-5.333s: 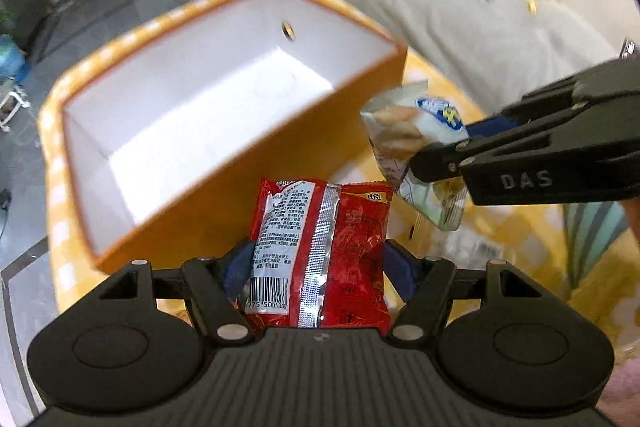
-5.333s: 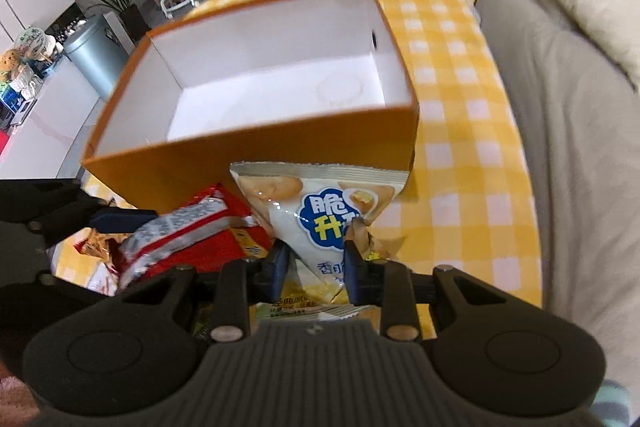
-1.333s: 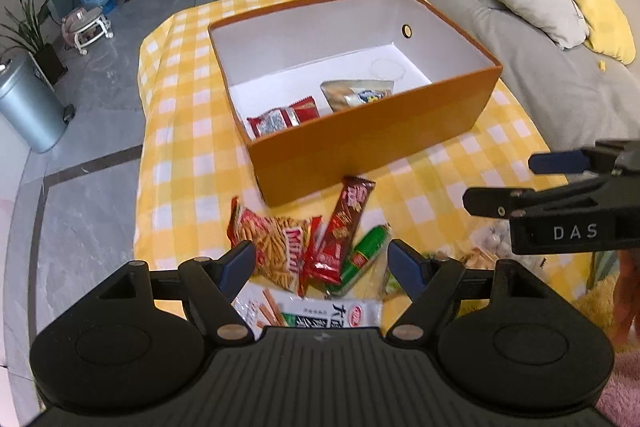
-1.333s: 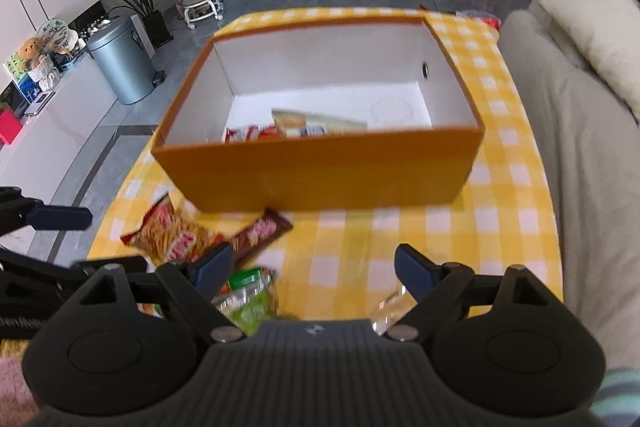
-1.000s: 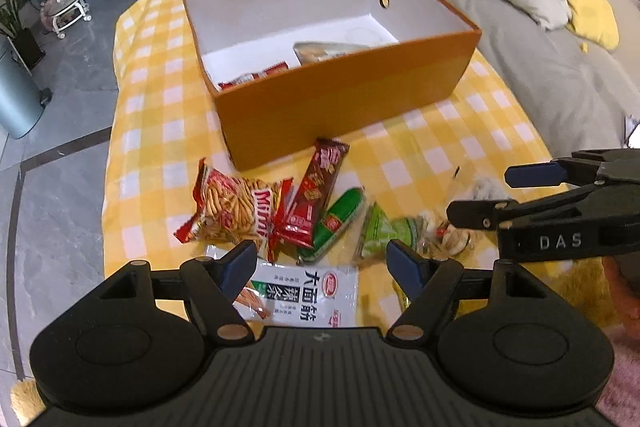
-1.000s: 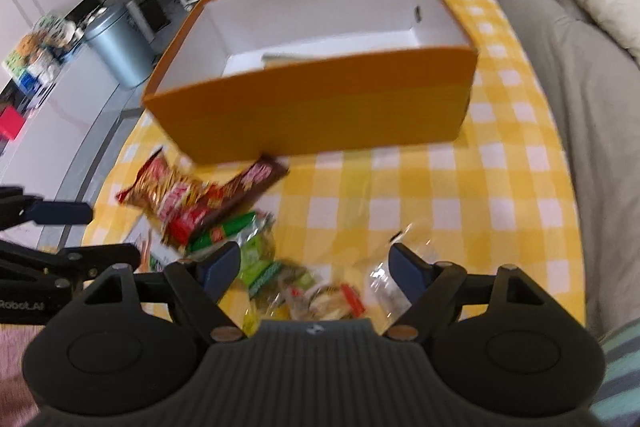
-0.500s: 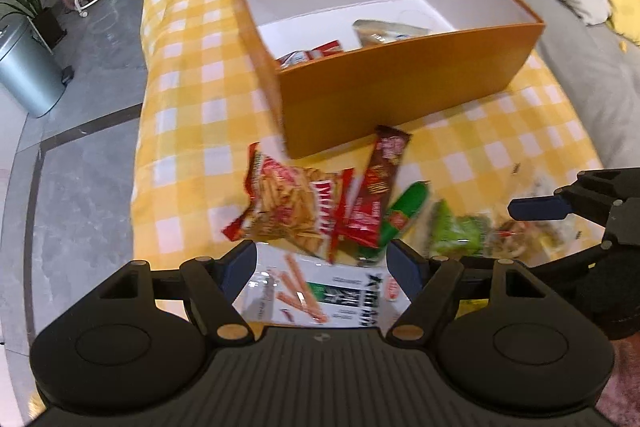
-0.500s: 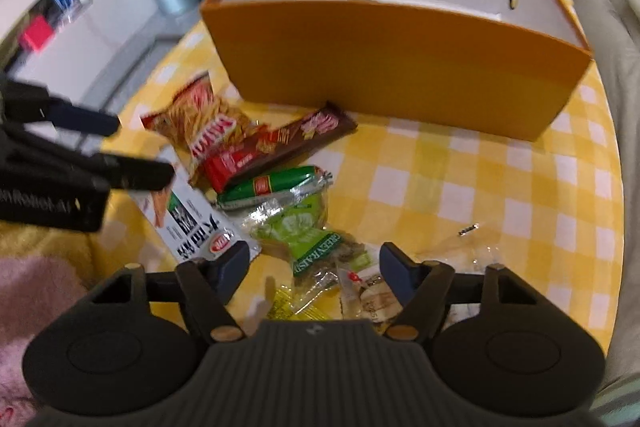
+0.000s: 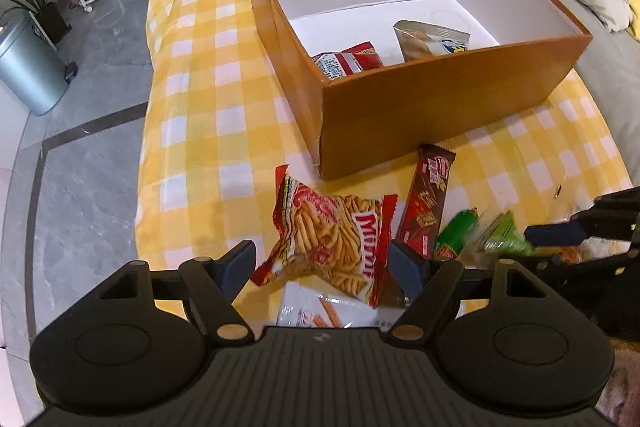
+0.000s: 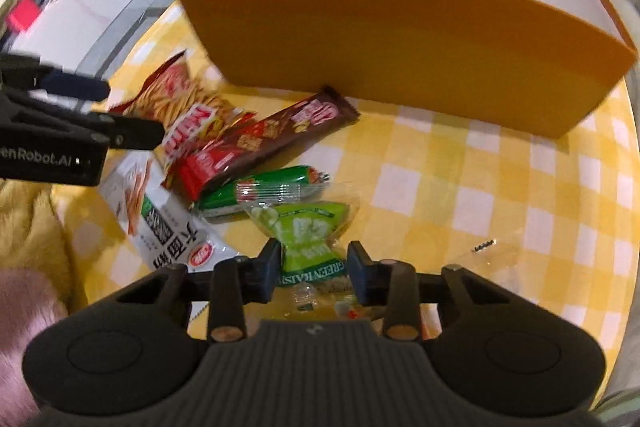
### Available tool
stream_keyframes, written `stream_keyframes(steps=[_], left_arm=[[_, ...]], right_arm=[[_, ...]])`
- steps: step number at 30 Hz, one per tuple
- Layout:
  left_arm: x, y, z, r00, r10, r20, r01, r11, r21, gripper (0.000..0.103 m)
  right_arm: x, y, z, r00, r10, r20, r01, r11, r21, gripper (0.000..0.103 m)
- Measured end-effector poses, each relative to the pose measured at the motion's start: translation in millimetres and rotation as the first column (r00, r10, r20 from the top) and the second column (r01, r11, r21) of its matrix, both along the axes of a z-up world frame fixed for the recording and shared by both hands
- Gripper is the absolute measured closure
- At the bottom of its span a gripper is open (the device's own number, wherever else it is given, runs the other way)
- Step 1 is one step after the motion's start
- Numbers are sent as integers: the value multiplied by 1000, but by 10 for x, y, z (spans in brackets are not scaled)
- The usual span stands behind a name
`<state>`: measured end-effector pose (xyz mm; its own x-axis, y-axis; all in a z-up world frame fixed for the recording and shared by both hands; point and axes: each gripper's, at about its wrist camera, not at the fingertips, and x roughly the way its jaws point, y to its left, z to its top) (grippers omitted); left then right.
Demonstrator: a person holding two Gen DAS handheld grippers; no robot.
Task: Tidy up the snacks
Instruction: 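Grasp the Mini stick-snack bag with the left tool while the right grasps the green pea bag, then lift both held bags and carry them over the orange box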
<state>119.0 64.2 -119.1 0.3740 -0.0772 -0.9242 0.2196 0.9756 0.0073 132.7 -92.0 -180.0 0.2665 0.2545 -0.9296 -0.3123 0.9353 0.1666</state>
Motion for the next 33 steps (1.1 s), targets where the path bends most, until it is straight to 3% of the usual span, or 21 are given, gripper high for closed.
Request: stream_keyframes(steps=[6, 9, 13, 22, 28, 33], left_arm=[[109, -38, -136, 999, -5, -37, 5, 1000, 8, 16], [148, 12, -204, 998, 35, -58, -35, 999, -7, 26], [195, 113, -278, 992, 94, -87, -101, 991, -83, 37], [235, 139, -354, 982, 154, -112, -165, 982, -98, 43], [187, 117, -274, 983, 167, -80, -175, 978, -115, 52], [79, 151, -165, 978, 204, -49, -209, 971, -118, 54]], right_arm=[[212, -177, 0, 996, -92, -6, 92, 996, 5, 73], [264, -189, -16, 995, -97, -9, 97, 995, 7, 73], [262, -181, -26, 996, -91, -8, 91, 996, 3, 73], [274, -163, -86, 996, -94, -14, 94, 996, 11, 73], [280, -159, -63, 994, -112, -12, 113, 993, 17, 76], [215, -208, 52, 992, -126, 13, 126, 991, 39, 82]])
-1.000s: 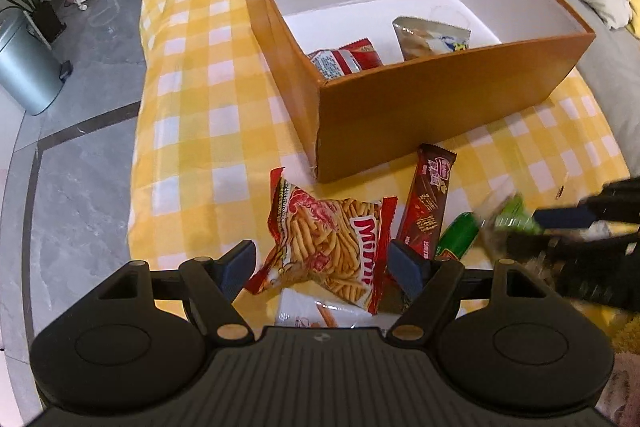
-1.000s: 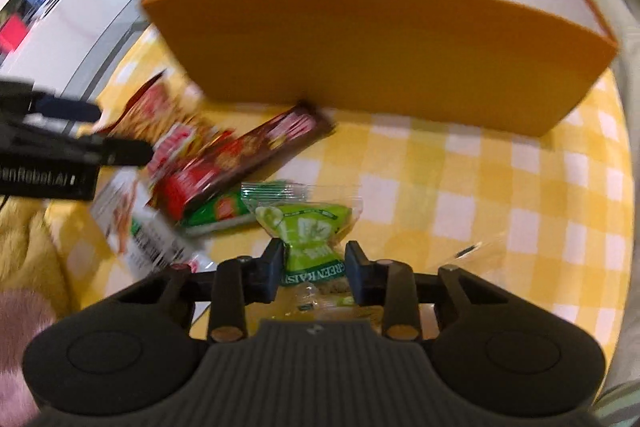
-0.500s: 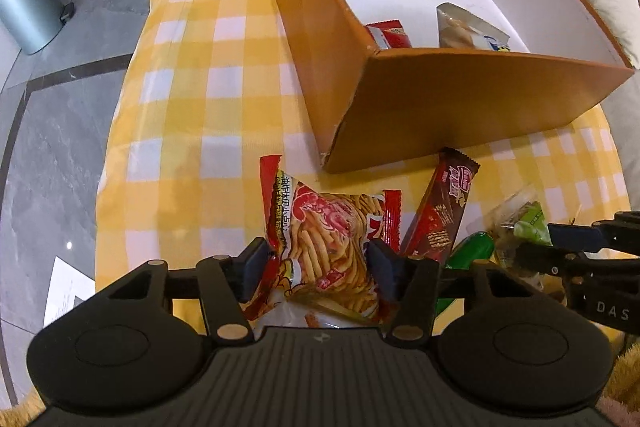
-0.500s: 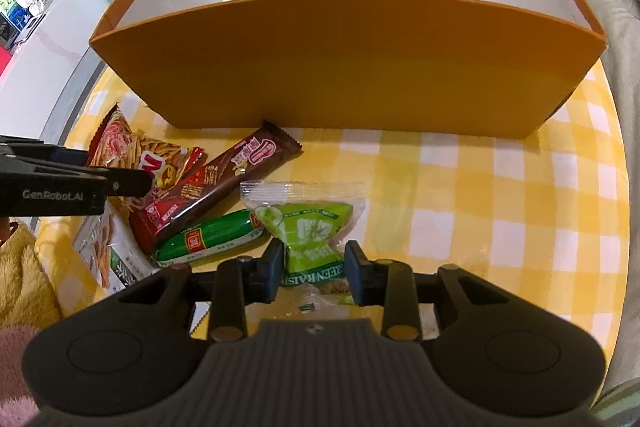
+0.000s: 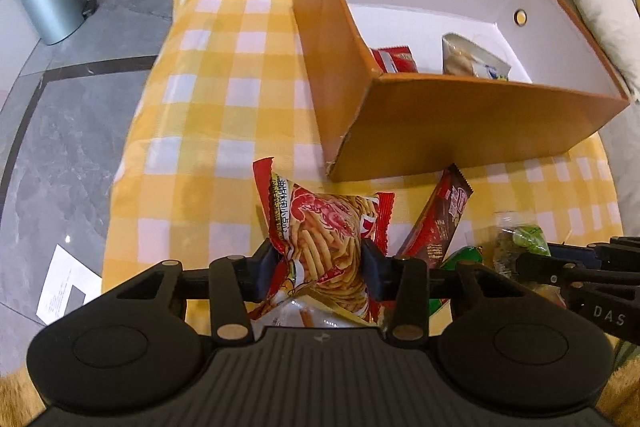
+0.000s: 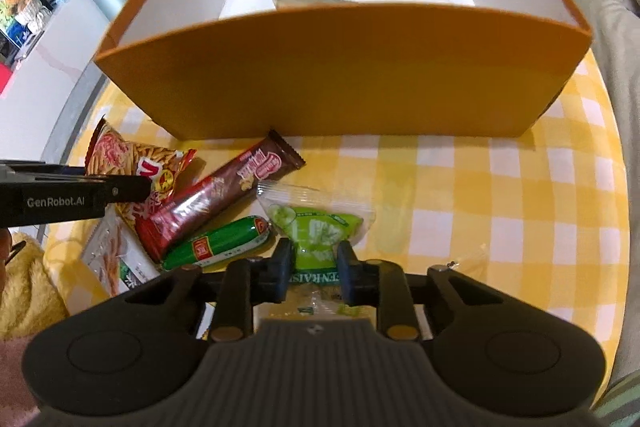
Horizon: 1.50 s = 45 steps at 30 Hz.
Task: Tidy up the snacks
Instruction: 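Lift both held bags and carry them over the orange box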
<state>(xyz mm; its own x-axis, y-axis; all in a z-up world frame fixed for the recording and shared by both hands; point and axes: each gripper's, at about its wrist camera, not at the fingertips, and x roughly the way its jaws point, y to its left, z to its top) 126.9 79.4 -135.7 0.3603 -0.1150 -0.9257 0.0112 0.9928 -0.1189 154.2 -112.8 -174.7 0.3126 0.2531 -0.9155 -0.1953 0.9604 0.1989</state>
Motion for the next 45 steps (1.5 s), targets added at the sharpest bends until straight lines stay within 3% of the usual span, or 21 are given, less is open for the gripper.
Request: stream_keyframes(steps=[7, 17, 24, 33, 45], left_arm=[[-178, 35, 289, 996, 30, 85, -28, 999, -23, 54], [-387, -175, 838, 975, -21, 220, 30, 999, -39, 54], [-283, -357, 1193, 953, -69, 293, 82, 996, -33, 54], [74, -626, 1313, 939, -150, 308, 130, 988, 86, 54], [503, -855, 1111, 947, -234, 219, 174, 949, 264, 54]], right_arm=[[-132, -112, 186, 998, -29, 48, 28, 999, 21, 82], [-307, -251, 562, 989, -62, 135, 54, 997, 59, 83], [-312, -279, 930, 971, -53, 235, 37, 997, 70, 83], [-37, -284, 1265, 947, -30, 319, 16, 999, 48, 83], [601, -319, 1188, 959, 12, 284, -1, 999, -40, 83]])
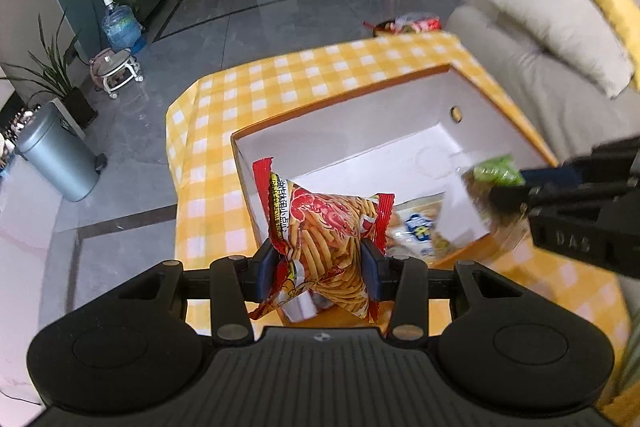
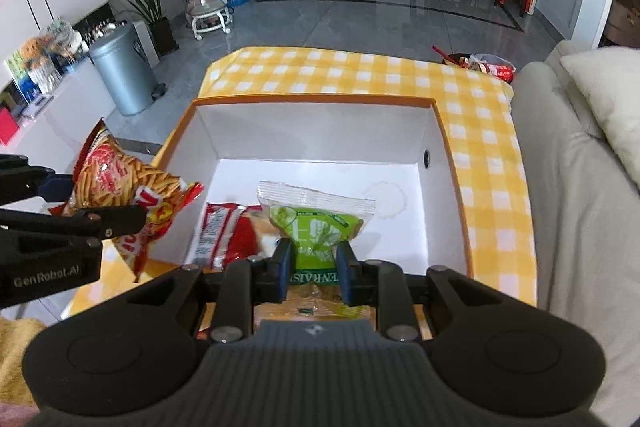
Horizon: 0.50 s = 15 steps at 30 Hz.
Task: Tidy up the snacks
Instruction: 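Lift both held bags and carry them over the orange box, then lower both bags into the box and open both tools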
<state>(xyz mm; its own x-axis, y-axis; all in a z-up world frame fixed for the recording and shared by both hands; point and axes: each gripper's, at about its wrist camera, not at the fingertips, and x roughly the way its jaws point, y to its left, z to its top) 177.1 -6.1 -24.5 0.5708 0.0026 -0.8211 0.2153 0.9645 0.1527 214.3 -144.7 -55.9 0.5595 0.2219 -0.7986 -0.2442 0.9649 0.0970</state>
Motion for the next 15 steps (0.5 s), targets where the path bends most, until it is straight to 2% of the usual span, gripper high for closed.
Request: stream_keyframes(steps=[7, 15], left_arm=[[294, -125, -258, 997, -46, -58, 55, 986, 159, 54], [546, -164, -494, 991, -76, -111, 99, 970, 223, 54]], right_arm=[[366, 113, -210, 998, 22, -53, -27, 996, -89, 83], [661, 247, -514, 990, 45, -133, -64, 987, -144, 83]])
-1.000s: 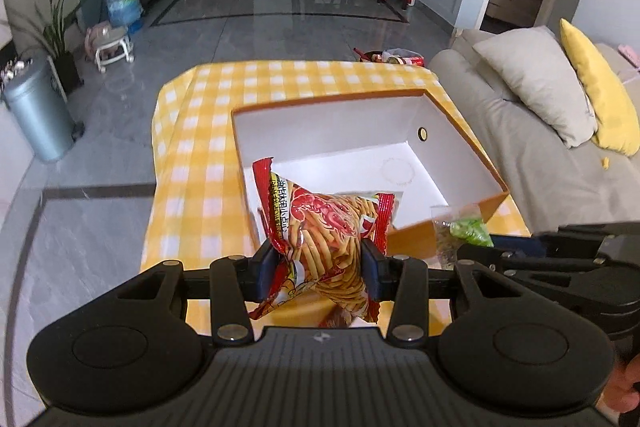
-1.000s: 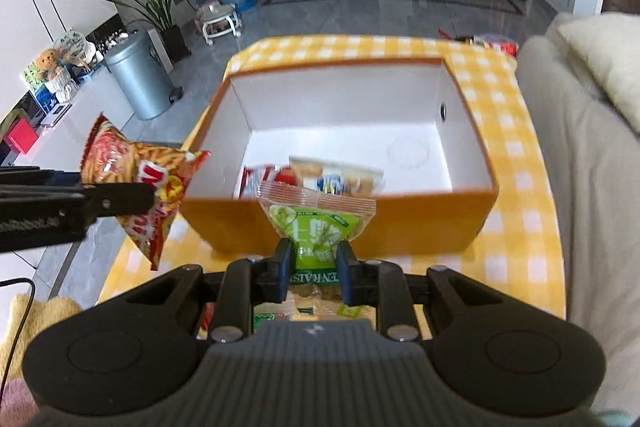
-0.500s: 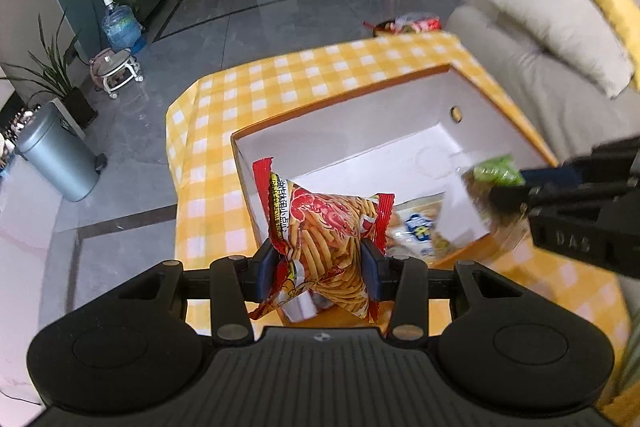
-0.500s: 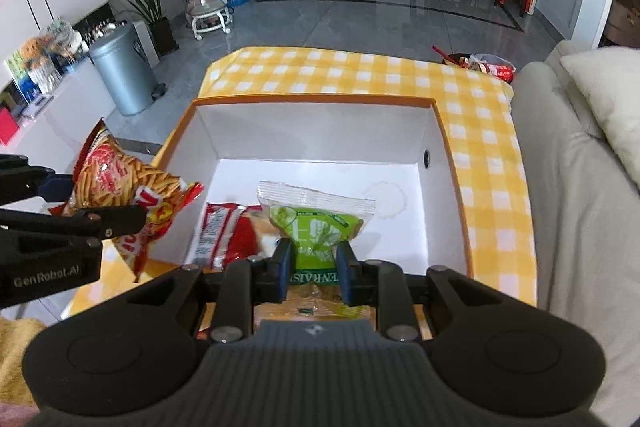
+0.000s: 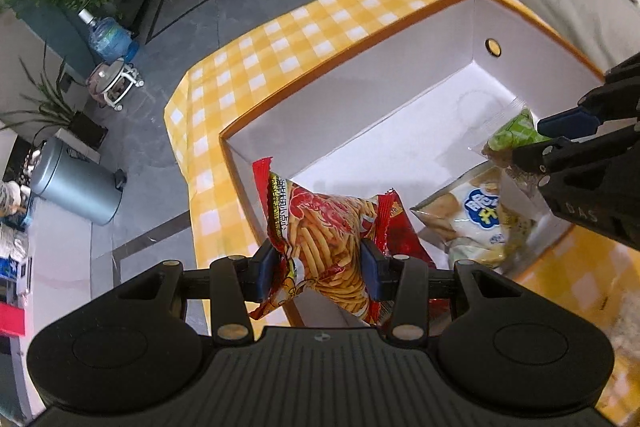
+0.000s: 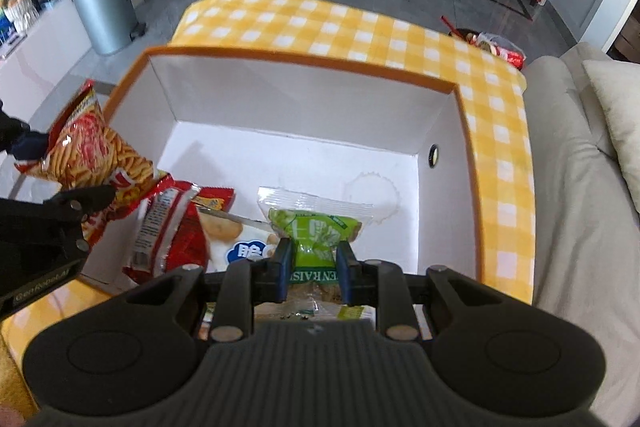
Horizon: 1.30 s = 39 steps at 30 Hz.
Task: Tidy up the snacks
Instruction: 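Lower both bags into the box and open both tools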
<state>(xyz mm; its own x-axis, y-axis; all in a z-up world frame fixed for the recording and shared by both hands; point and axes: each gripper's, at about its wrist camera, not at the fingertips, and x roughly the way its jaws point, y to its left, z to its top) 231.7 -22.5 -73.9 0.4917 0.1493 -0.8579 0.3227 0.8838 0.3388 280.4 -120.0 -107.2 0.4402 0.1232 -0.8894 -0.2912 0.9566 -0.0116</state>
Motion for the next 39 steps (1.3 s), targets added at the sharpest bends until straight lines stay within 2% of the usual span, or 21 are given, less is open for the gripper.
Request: stream_keyframes(steps=[4, 11, 21, 25, 27, 28, 30, 33, 39], left_arm=[[102, -14, -106, 999, -13, -53, 12, 1000, -21, 54], [212, -27, -247, 995, -7, -98, 2, 999, -53, 54], [262, -4, -393, 989, 14, -149, -26, 996, -83, 52], [247, 14, -382, 989, 18, -148, -30, 996, -82, 45], [229, 12, -359, 990, 7, -139, -19, 996, -84, 44], [210, 7, -336, 992, -1, -129, -10, 997, -81, 38], [188, 0, -297, 994, -13, -110, 5, 997, -77, 32], [144, -7, -213, 996, -24, -89, 16, 996, -86, 29], [64, -2, -37, 998, -44, -46, 39, 995, -92, 27]], right_arm=[[109, 65, -170, 998, 21, -59, -23, 999, -38, 83], [232, 119, -386, 992, 28, -120, -41, 994, -102, 83], [273, 132, -585, 987, 31, -159, -51, 991, -124, 84], [267, 140, -590, 987, 31, -157, -53, 989, -135, 84], [259, 151, -570, 989, 34, -147, -55, 989, -140, 79], [251, 159, -555, 990, 41, -139, -61, 988, -142, 71], [233, 178, -521, 990, 59, -126, -76, 987, -141, 69], [211, 201, -462, 991, 69, -116, -86, 986, -146, 66], [153, 208, -334, 994, 65, -92, -78, 985, -154, 54]])
